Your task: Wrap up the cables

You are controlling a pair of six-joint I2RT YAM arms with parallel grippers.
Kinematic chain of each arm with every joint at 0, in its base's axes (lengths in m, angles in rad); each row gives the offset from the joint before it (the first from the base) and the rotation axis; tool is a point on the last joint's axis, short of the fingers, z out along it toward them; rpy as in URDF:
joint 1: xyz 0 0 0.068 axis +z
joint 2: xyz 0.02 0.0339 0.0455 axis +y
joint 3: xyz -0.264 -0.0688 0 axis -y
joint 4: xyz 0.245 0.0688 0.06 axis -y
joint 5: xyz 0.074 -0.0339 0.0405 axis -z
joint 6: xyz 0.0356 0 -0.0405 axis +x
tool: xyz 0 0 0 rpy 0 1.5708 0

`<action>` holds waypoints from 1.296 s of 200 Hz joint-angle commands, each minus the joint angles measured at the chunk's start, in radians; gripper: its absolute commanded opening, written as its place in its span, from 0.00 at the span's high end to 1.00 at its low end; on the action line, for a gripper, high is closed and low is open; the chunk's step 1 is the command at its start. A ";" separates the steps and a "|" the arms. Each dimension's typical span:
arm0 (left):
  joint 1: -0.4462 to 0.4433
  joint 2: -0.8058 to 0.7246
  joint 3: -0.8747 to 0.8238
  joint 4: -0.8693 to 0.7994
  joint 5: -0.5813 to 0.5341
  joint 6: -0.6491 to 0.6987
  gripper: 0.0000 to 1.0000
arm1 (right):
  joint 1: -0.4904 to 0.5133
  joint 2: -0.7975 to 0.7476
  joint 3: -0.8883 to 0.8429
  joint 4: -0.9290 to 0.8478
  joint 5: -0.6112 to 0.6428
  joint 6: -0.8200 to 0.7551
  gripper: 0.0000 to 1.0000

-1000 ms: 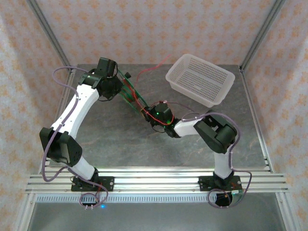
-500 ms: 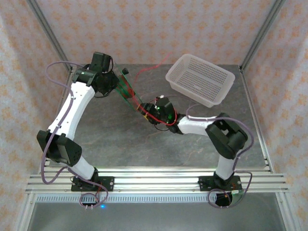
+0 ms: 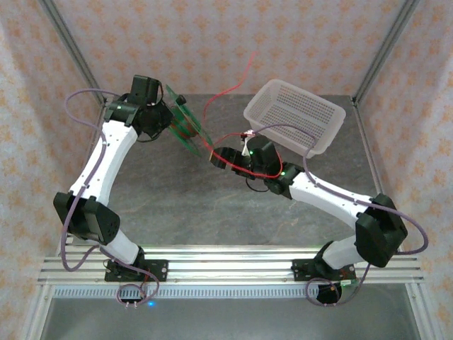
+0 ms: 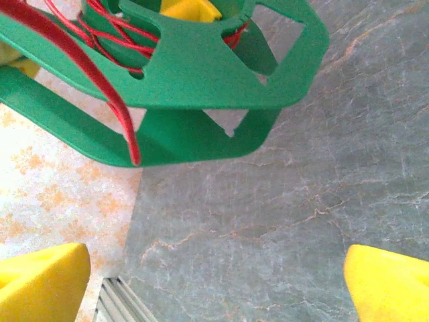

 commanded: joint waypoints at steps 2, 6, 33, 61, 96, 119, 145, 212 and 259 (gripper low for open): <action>0.010 -0.048 -0.029 0.120 0.008 -0.025 1.00 | 0.000 0.023 0.008 0.126 -0.017 0.074 0.03; 0.009 -0.048 -0.030 0.117 0.005 -0.024 1.00 | 0.000 0.036 0.019 0.144 -0.043 0.085 0.03; 0.012 -0.049 -0.015 0.103 -0.003 -0.010 1.00 | 0.009 0.153 0.093 0.281 -0.398 0.112 0.06; 0.014 -0.030 0.038 0.082 0.005 0.002 1.00 | 0.072 0.237 0.233 -0.185 -0.491 -0.196 0.06; 0.014 -0.015 0.101 0.051 0.000 0.021 1.00 | 0.094 0.275 0.274 -0.548 -0.414 -0.445 0.03; 0.020 -0.010 0.119 0.036 -0.013 0.031 1.00 | 0.104 0.246 0.252 -0.652 -0.408 -0.539 0.02; 0.039 -0.010 0.125 0.030 -0.016 0.033 1.00 | 0.125 0.227 0.238 -0.744 -0.342 -0.606 0.01; 0.104 -0.045 0.142 0.007 -0.004 0.043 1.00 | 0.104 0.196 0.323 -0.881 0.325 -0.334 0.01; 0.105 -0.077 0.097 0.052 0.060 0.019 1.00 | 0.109 0.348 0.484 -1.006 0.352 -0.323 0.01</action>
